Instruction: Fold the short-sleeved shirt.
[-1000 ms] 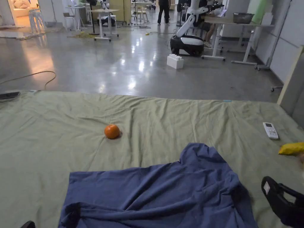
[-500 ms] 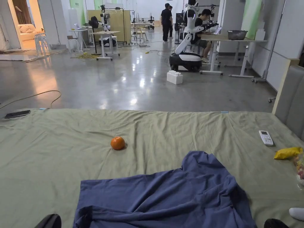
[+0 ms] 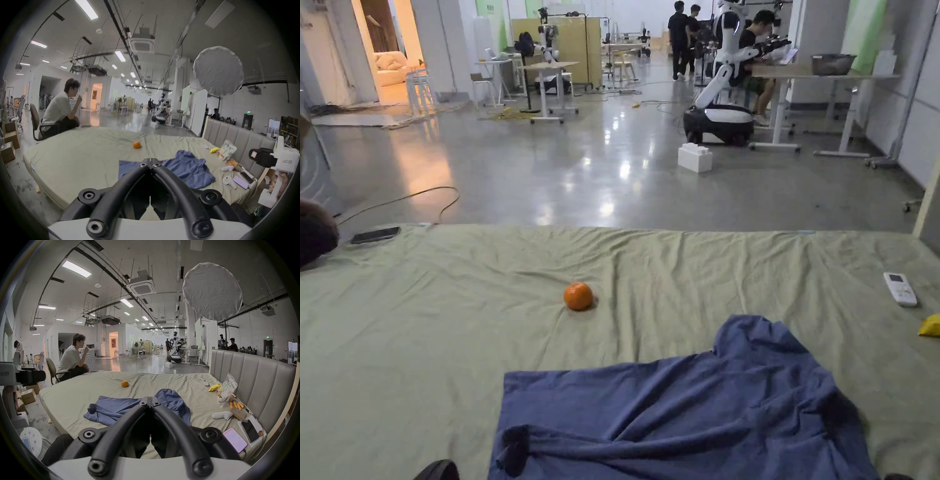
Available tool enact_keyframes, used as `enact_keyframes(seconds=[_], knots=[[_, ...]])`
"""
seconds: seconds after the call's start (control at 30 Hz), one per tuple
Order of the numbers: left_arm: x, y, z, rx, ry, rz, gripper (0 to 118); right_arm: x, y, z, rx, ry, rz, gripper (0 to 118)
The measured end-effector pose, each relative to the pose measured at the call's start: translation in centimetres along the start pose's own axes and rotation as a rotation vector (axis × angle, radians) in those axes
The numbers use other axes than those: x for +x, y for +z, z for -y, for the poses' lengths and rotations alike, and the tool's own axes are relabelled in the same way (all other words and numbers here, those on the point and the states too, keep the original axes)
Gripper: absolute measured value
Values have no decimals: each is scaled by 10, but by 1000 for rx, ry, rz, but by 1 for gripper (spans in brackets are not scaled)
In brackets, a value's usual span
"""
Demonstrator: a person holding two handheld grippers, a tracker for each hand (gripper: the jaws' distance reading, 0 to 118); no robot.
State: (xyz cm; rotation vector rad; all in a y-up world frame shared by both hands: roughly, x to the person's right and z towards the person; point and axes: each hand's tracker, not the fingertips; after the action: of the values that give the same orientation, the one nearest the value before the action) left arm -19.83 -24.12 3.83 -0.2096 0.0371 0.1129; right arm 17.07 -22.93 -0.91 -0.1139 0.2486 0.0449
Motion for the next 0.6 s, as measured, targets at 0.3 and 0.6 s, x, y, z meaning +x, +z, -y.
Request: enact_keyframes(seconds=[0.3,0.6], knots=[[-50,-132,49,-373,121,64,83,17,-19,30,-118,-104,-1,0],[-84,-270,113,-607,145,-77,83,46,-32,53,-258,-97,56,0]])
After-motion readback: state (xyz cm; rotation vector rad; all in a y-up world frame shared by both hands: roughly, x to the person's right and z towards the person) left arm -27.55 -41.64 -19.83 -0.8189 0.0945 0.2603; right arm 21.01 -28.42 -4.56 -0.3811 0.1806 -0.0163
